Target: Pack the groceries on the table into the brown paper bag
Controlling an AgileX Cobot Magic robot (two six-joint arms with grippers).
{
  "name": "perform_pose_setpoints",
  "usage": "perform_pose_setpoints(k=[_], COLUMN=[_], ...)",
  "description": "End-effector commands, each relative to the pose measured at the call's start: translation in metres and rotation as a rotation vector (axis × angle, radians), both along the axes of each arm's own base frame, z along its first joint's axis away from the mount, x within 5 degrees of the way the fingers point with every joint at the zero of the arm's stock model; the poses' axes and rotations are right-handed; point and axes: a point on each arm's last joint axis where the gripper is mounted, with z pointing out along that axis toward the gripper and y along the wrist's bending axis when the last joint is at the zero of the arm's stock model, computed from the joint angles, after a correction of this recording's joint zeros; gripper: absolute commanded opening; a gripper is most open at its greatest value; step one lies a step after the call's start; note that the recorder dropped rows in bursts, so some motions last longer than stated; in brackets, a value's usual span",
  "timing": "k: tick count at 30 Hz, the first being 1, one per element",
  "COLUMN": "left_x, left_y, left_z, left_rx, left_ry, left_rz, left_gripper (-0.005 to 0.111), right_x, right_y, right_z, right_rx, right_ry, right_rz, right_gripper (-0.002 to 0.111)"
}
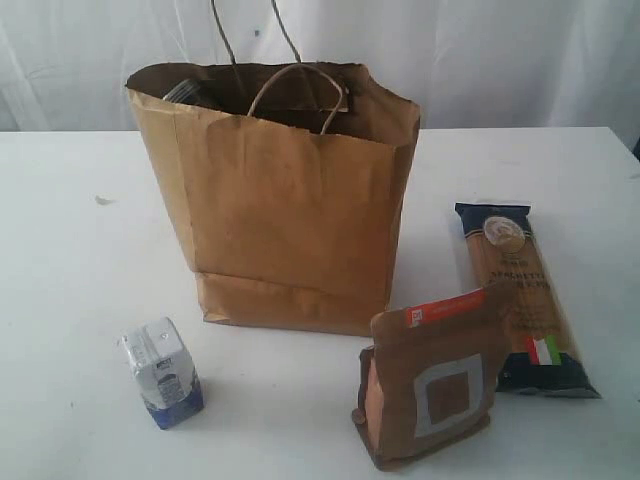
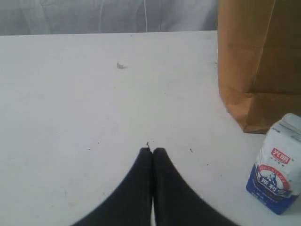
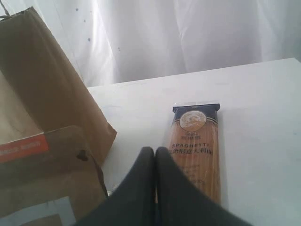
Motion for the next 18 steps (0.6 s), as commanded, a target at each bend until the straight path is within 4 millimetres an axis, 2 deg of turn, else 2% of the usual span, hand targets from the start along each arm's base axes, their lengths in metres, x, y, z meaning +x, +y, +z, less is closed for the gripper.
perform_pose_setpoints(k=[1,18], left_x=[0.0,-0.0001], left_y=[0.0002,0.0], left_z=[-0.0004,-0.0005], left_rx=[-0.005,0.004], left_ry=[-0.008,-0.009], left_rz=[0.004,0.0], left_gripper=[0.0,0.0], right_x=[-0.0002,-0.0002], right_y=[-0.0004,-0.0004], right_z=[-0.0004,-0.0004], right_rx=[0.005,0.005], right_ry=[-0.008,-0.008], right_rz=[-0.006,-0.006], right_gripper=[0.0,0.0])
